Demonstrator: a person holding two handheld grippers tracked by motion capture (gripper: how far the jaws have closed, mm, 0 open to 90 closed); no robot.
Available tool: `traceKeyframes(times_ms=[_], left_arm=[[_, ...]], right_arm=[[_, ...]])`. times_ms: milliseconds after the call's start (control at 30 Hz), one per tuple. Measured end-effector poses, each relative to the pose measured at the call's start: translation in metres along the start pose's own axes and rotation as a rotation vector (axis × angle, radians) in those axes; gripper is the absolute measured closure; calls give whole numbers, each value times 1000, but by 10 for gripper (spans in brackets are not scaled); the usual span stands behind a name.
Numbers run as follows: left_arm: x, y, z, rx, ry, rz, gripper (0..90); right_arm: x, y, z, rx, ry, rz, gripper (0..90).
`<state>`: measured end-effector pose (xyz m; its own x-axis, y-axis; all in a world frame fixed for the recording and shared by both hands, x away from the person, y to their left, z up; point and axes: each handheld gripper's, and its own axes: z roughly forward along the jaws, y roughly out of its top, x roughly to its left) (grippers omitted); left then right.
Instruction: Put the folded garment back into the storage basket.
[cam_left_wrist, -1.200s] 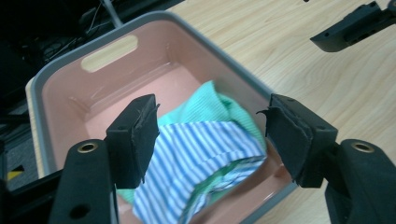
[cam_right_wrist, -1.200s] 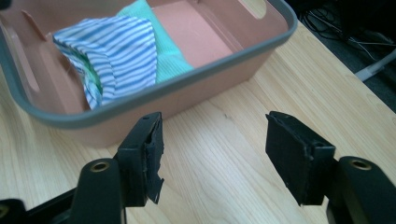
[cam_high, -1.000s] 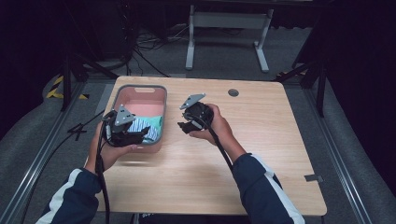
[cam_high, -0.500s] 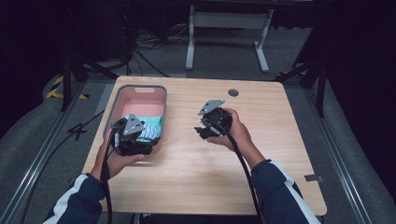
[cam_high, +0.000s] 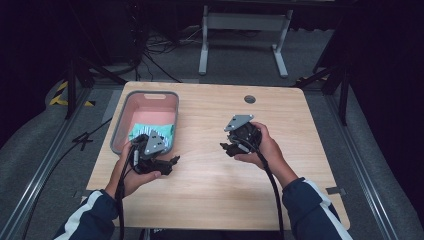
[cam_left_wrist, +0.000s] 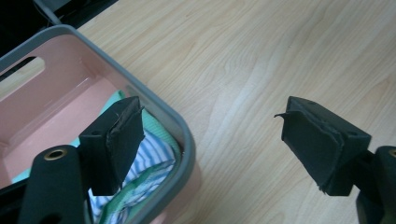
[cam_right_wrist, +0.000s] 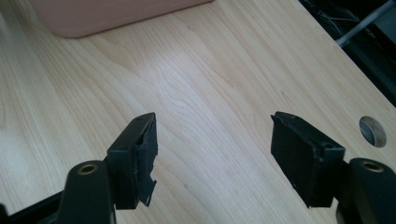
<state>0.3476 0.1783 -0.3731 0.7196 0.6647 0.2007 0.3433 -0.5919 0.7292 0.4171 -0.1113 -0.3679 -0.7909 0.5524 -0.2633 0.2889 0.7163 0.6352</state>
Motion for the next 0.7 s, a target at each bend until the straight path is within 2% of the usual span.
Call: traceKeyframes(times_ms=[267,367,433,567,700], left_arm=[[-18,3,3,-21,-24,45,213],[-23,3,6,-15,-37,48,213],[-31,2,12,-4,-52,73,211],[-36,1,18,3,-62,87,199],[-44,-3,28,36,-88,113,199]], right_arm=[[-1,-20,-9,5,-9,8,318],[-1,-29,-12,18,-14,9,314],[-1,-35,-13,19,-13,10,314],[1,-45,-15,24,-17,15,314],[2,-57,-18,23,-28,18,312]])
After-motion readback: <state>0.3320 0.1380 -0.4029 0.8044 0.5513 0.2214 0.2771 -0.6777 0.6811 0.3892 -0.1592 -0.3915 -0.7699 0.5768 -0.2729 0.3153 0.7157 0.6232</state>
